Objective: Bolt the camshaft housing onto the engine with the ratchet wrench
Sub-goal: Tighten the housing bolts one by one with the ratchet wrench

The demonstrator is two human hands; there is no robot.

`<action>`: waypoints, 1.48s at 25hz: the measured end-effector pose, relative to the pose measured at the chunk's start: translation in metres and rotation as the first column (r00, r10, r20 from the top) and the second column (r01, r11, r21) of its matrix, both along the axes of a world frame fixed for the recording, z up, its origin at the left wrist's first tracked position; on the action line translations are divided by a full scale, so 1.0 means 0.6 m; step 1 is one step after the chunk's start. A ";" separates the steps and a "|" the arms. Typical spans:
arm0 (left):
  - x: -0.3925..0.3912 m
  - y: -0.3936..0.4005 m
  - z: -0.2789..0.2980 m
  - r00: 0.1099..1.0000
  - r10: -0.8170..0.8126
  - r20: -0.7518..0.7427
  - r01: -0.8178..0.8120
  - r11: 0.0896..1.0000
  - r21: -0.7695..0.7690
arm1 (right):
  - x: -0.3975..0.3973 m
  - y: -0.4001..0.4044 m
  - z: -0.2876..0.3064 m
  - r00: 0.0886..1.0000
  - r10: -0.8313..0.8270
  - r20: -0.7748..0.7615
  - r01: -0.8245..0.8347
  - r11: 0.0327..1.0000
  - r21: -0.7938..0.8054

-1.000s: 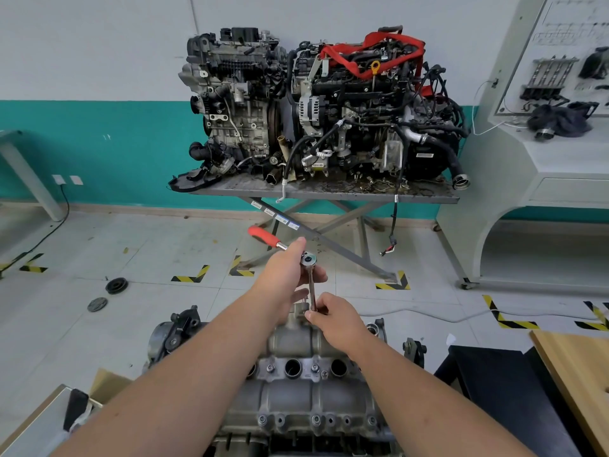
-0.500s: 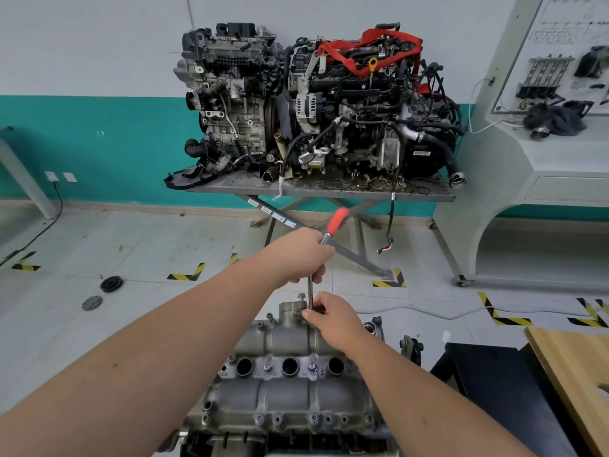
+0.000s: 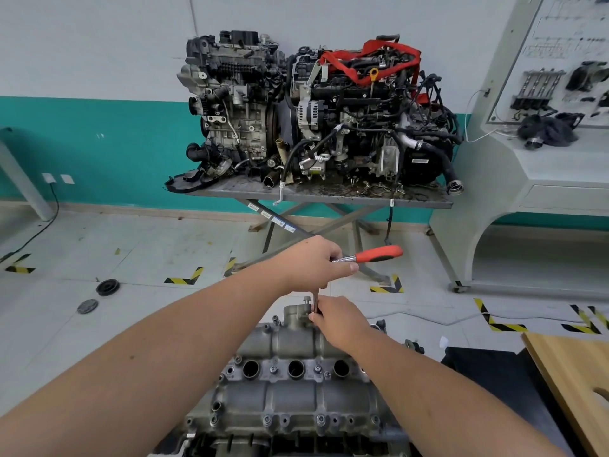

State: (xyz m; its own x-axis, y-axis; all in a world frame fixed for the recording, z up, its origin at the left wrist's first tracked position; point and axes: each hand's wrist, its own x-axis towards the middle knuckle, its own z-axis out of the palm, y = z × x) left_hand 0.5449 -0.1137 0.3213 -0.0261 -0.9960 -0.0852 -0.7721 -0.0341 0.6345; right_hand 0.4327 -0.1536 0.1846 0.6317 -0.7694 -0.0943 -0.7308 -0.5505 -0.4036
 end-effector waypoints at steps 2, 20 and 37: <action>0.001 0.003 -0.002 0.996 0.033 -0.079 -0.032 0.999 0.014 | 0.003 0.002 0.005 0.999 0.013 -0.048 -0.014 1.000 -0.020; 0.090 0.031 0.041 0.585 0.455 -0.671 -0.363 0.887 0.285 | 0.102 0.019 0.061 0.982 0.119 0.147 -0.143 0.976 0.166; 0.146 0.052 -0.026 -0.056 0.334 -0.941 -0.067 0.939 0.338 | 0.117 0.020 0.042 0.991 0.122 0.060 -0.132 0.972 0.196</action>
